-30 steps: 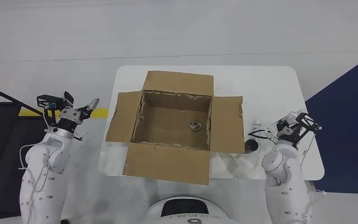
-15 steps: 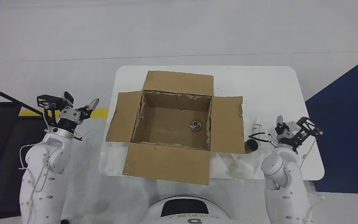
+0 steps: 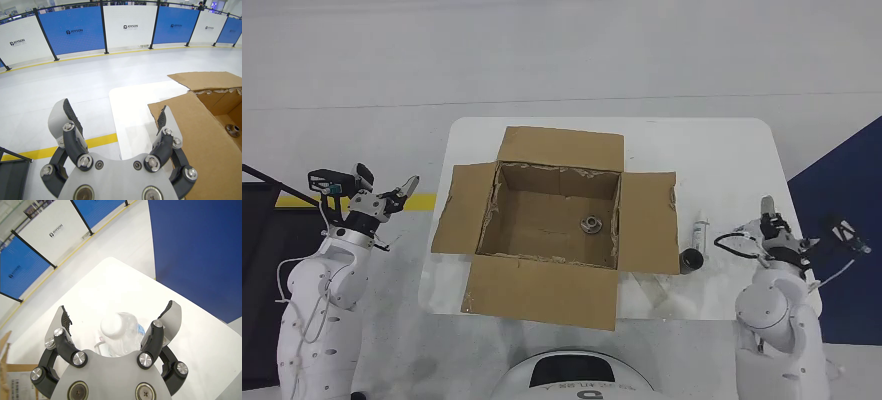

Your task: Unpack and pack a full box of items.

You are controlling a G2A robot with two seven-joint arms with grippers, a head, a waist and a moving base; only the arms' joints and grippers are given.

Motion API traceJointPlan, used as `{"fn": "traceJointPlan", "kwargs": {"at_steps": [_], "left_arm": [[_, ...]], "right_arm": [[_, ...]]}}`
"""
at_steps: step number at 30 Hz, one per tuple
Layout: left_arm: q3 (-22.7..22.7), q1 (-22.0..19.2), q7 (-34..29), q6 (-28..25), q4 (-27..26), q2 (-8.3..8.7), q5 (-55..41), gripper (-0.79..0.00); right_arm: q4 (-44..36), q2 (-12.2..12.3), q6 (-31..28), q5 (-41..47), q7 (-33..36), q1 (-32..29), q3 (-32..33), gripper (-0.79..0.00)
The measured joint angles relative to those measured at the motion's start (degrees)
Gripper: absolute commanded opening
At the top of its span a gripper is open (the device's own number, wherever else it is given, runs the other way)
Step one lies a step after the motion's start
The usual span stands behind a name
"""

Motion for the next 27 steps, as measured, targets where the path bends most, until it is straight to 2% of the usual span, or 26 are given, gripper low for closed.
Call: {"fn": "traceJointPlan", "kwargs": {"at_steps": [4, 7, 8, 9, 10, 11, 12, 14, 15, 16, 19, 20, 21, 22, 23, 26, 27], "left_arm": [[0.0, 0.0, 0.0, 0.0, 0.0, 0.00, 0.0, 0.000], [0.0, 0.0, 0.0, 0.0, 0.0, 0.00, 0.0, 0.000], [0.0, 0.0, 0.0, 0.0, 0.0, 0.00, 0.0, 0.000], [0.0, 0.0, 0.0, 0.0, 0.0, 0.00, 0.0, 0.000], [0.0, 0.0, 0.0, 0.0, 0.0, 0.00, 0.0, 0.000], [0.0, 0.0, 0.0, 0.0, 0.0, 0.00, 0.0, 0.000], [0.0, 0.0, 0.0, 0.0, 0.0, 0.00, 0.0, 0.000], [0.0, 0.0, 0.0, 0.0, 0.0, 0.00, 0.0, 0.000], [0.0, 0.0, 0.0, 0.0, 0.0, 0.00, 0.0, 0.000], [0.0, 0.0, 0.0, 0.0, 0.0, 0.00, 0.0, 0.000], [0.0, 0.0, 0.0, 0.0, 0.0, 0.00, 0.0, 0.000], [0.0, 0.0, 0.0, 0.0, 0.0, 0.00, 0.0, 0.000], [0.0, 0.0, 0.0, 0.0, 0.0, 0.00, 0.0, 0.000], [0.0, 0.0, 0.0, 0.0, 0.0, 0.00, 0.0, 0.000], [0.0, 0.0, 0.0, 0.0, 0.0, 0.00, 0.0, 0.000], [0.0, 0.0, 0.0, 0.0, 0.0, 0.00, 0.0, 0.000], [0.0, 0.0, 0.0, 0.0, 0.0, 0.00, 0.0, 0.000]], "right_arm": [[-7.5, 0.0, -4.7, 6.7, 1.9, -2.8, 2.7, 0.000], [-13.6, 0.4, -12.5, 11.1, 8.6, -4.6, 3.9, 0.000], [-15.5, 0.7, -16.2, 12.3, 12.2, -4.9, 4.3, -0.031], [-15.9, 1.0, -19.4, 12.9, 15.1, -4.4, 4.2, -0.123], [-15.7, 1.4, -22.9, 13.6, 18.2, -3.5, 3.9, -0.172], [-15.4, 1.9, -27.4, 14.3, 22.7, -2.0, 3.3, -0.163], [-15.2, 2.2, -30.3, 14.6, 26.3, -0.7, 2.6, -0.092], [-15.2, 3.1, -35.6, 14.4, 35.4, 2.7, 0.0, -0.015], [-15.2, 3.5, -37.1, 13.8, 39.7, 4.3, -1.5, -0.018], [-15.2, 3.8, -38.3, 12.8, 43.9, 6.0, -3.3, -0.015], [-15.2, 4.6, -38.2, 8.1, 55.9, 11.7, -10.4, -0.086], [-15.2, 4.8, -37.4, 5.9, 59.4, 13.5, -13.4, -0.197], [-15.2, 4.9, -36.7, 4.6, 61.6, 14.6, -15.7, -0.222], [-15.2, 4.9, -36.0, 3.8, 63.5, 15.5, -17.9, -0.314], [-14.8, 5.0, -35.0, 2.9, 65.8, 16.6, -20.5, -0.369], [-12.2, 5.2, -33.9, 0.1, 69.3, 19.7, -26.3, -0.379], [-11.3, 5.2, -33.6, -0.9, 69.6, 20.6, -27.7, -0.357]]}}
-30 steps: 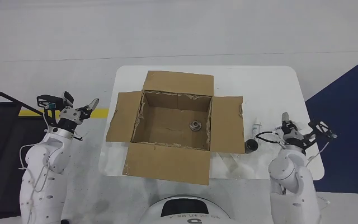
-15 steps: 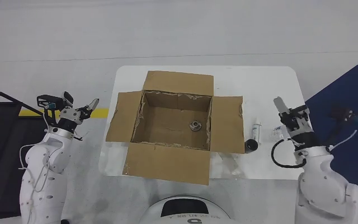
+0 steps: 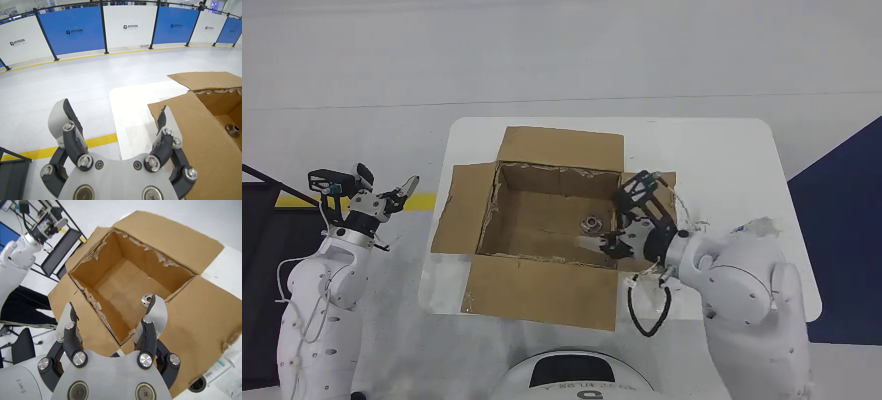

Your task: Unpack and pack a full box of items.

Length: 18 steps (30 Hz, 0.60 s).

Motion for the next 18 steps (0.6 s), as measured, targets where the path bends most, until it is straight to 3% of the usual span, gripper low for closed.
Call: {"fn": "traceJointPlan", "kwargs": {"at_steps": [4, 8, 12, 18], "left_arm": [[0.0, 0.0, 0.0, 0.0, 0.0, 0.00, 0.0, 0.000], [0.0, 0.0, 0.0, 0.0, 0.0, 0.00, 0.0, 0.000], [0.0, 0.0, 0.0, 0.0, 0.0, 0.00, 0.0, 0.000], [0.0, 0.0, 0.0, 0.0, 0.0, 0.00, 0.0, 0.000]], "right_arm": [[3.7, 0.1, 0.4, -3.7, 0.8, 3.3, -5.6, -0.336], [9.9, 0.0, 1.8, -10.4, 0.3, 8.0, -10.6, -0.265], [18.5, -0.6, 6.6, -18.4, -2.8, 12.7, -15.6, -0.311], [28.1, -1.2, 9.1, -24.1, -4.1, 17.0, -20.6, -0.339]]}}
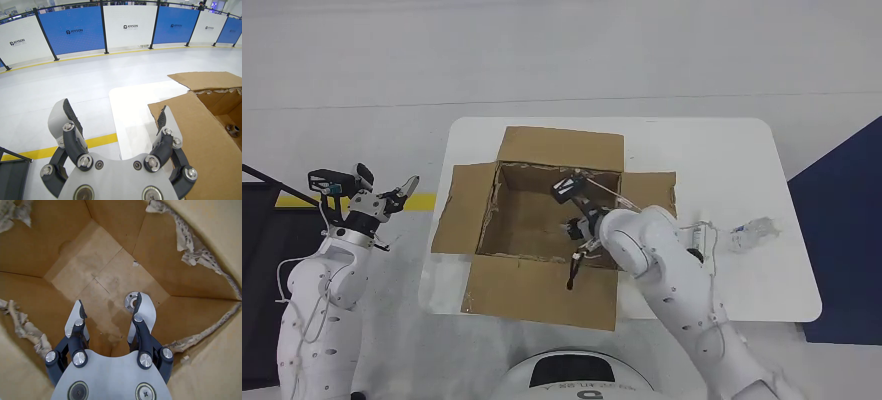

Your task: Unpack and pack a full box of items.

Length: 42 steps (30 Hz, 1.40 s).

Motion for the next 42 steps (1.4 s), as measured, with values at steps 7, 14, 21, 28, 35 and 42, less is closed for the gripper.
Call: {"fn": "traceJointPlan", "kwargs": {"at_steps": [7, 14, 21, 28, 35, 42], "left_arm": [[0.0, 0.0, 0.0, 0.0, 0.0, 0.00, 0.0, 0.000], [0.0, 0.0, 0.0, 0.0, 0.0, 0.00, 0.0, 0.000], [0.0, 0.0, 0.0, 0.0, 0.0, 0.00, 0.0, 0.000], [0.0, 0.0, 0.0, 0.0, 0.0, 0.00, 0.0, 0.000], [0.0, 0.0, 0.0, 0.0, 0.0, 0.00, 0.0, 0.000], [0.0, 0.0, 0.0, 0.0, 0.0, 0.00, 0.0, 0.000]], "right_arm": [[5.5, -0.3, 2.6, -2.9, -0.7, 2.4, -0.9, -0.360], [10.4, -0.7, 3.6, -6.4, 1.6, 4.8, -2.8, -0.397], [11.3, -1.2, 4.1, -6.1, 2.6, 5.7, -4.0, -0.406], [7.9, -1.3, 4.1, -5.2, 4.3, 5.3, -3.9, -0.422], [5.7, -1.2, 3.9, -5.8, 11.5, 5.5, -3.5, -0.431], [10.0, -2.1, 6.3, -10.3, 14.6, 8.2, -6.6, -0.428]]}}
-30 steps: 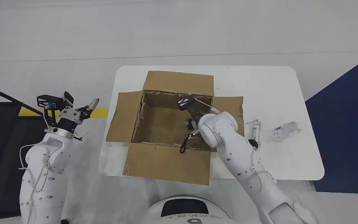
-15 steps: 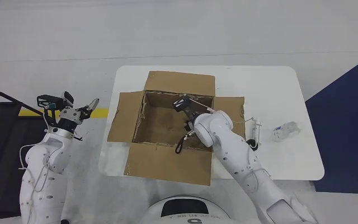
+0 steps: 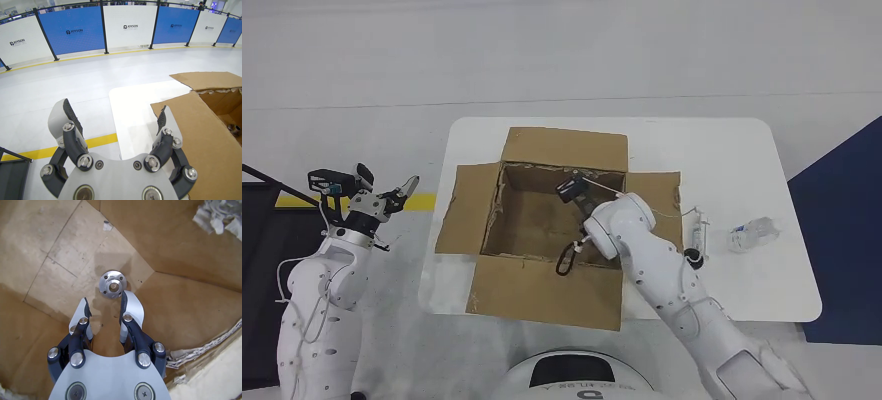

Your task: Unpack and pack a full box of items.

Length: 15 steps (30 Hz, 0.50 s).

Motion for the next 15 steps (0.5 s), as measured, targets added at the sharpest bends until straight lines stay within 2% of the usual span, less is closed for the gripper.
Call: {"fn": "traceJointPlan", "kwargs": {"at_steps": [9, 15], "left_arm": [[0.0, 0.0, 0.0, 0.0, 0.0, 0.00, 0.0, 0.000], [0.0, 0.0, 0.0, 0.0, 0.0, 0.00, 0.0, 0.000]], "right_arm": [[9.0, -2.1, 0.6, 4.0, 0.4, 5.2, -3.2, -0.431], [13.6, -3.1, 2.4, 3.5, -0.8, 7.5, -4.6, -0.434]]}}
